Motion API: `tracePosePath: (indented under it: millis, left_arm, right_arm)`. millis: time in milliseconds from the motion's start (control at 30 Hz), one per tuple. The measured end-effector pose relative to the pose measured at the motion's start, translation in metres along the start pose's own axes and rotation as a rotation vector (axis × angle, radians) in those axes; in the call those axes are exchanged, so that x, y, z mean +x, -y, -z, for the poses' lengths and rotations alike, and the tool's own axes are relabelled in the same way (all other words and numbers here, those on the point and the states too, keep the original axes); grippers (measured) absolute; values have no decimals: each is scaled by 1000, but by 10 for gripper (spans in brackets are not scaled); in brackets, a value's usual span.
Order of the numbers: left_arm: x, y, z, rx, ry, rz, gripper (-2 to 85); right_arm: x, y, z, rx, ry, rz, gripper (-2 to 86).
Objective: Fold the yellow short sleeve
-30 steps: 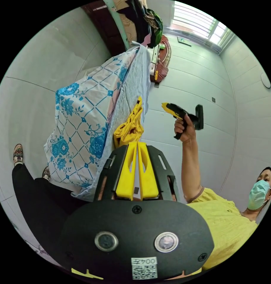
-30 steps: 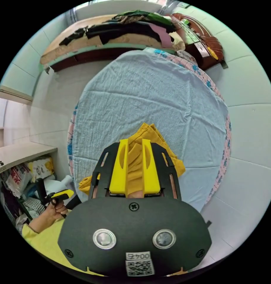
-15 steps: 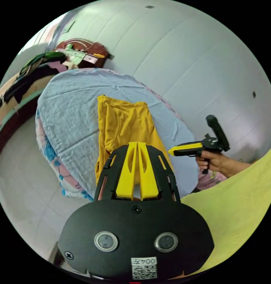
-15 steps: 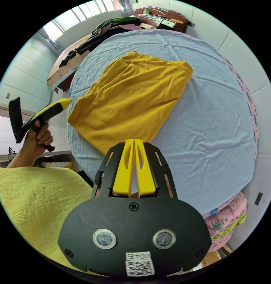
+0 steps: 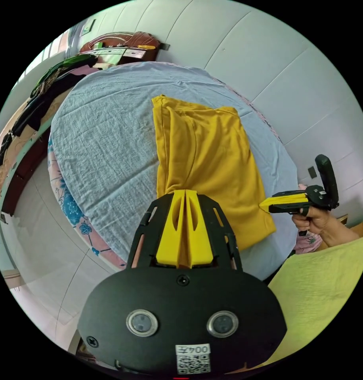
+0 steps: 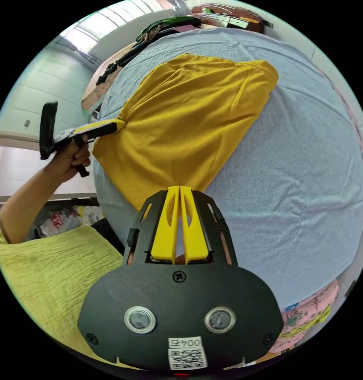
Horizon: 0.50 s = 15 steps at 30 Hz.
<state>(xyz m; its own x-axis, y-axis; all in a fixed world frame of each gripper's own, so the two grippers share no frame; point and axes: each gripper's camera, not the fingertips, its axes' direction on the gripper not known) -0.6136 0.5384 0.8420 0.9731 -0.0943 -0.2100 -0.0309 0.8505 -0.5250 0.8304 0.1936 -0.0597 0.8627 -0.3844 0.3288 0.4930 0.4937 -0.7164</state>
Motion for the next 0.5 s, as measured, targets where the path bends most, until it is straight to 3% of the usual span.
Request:
tracePosePath:
  millis: [67,133,333,500]
  left_arm:
    - [5,16,-2,-30,14,8,6]
    - [12,25,5,5,8,-29,6]
    - [-7,78,16,90,-17,-60,12]
    - [-43,155,-8,35,-88,-60,31]
  right_arm:
    - [25,-22,26,86,187,-57,13]
    - [34,-49,47,173,240,-91,40]
    - [40,-120,85,335,260,-234,52]
    - [16,-131,102,401,207,-303,48]
